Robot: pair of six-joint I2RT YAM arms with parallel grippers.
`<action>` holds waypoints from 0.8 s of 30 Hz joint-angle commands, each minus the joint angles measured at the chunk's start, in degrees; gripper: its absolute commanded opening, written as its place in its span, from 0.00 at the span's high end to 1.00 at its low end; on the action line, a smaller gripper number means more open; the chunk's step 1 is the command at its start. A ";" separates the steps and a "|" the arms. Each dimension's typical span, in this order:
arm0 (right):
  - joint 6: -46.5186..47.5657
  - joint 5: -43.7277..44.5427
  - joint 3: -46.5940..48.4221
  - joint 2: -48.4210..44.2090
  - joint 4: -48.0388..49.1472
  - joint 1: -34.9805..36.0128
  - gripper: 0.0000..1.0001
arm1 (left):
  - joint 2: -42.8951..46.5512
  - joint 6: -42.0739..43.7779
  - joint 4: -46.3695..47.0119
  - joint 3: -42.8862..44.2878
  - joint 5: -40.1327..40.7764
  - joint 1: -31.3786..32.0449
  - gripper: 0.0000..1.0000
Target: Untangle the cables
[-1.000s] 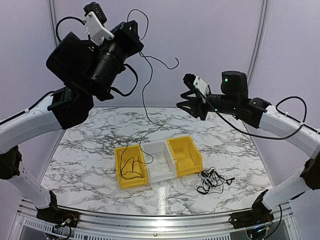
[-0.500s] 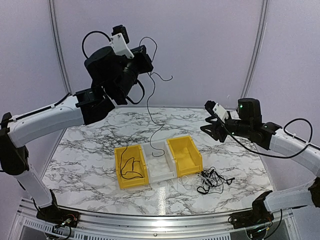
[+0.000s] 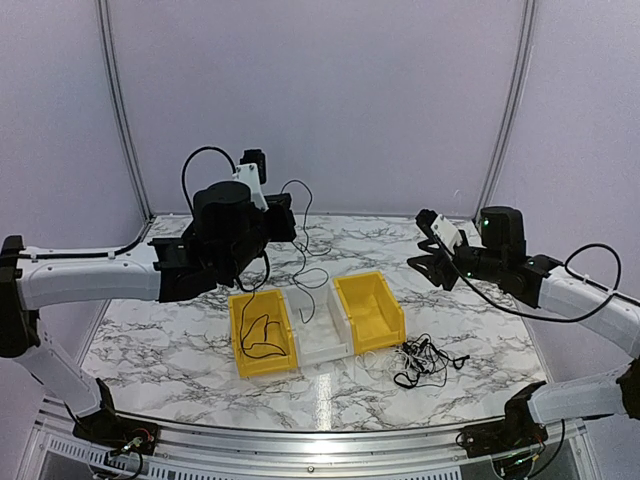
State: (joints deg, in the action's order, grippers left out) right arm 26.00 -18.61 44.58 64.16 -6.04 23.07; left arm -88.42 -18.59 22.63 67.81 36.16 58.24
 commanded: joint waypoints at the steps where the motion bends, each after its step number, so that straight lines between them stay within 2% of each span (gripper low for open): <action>1: 0.94 0.97 -0.50 -0.50 1.63 -0.44 0.53 | 5.39 -4.30 -2.57 -1.18 -5.80 0.03 1.00; 9: 1.07 0.86 -0.50 0.05 1.38 -0.39 0.53 | 8.11 -2.49 -4.34 4.23 -12.58 1.86 1.00; 14: 1.14 0.80 -0.58 0.06 1.46 -0.41 0.53 | 9.07 -2.18 -5.41 2.10 -8.45 4.47 1.00; 19: 1.16 0.44 -0.68 0.26 1.39 -0.40 0.53 | 10.59 -4.04 -5.69 -5.19 0.21 4.61 1.00; 24: 1.21 -0.05 -0.64 0.76 1.33 -0.45 0.53 | 7.00 -2.04 -5.67 -6.43 3.70 4.29 1.00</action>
State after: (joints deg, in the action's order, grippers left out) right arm 26.87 -18.50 43.92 64.29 -5.78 23.07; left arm -79.11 -21.87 17.58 61.21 34.76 62.89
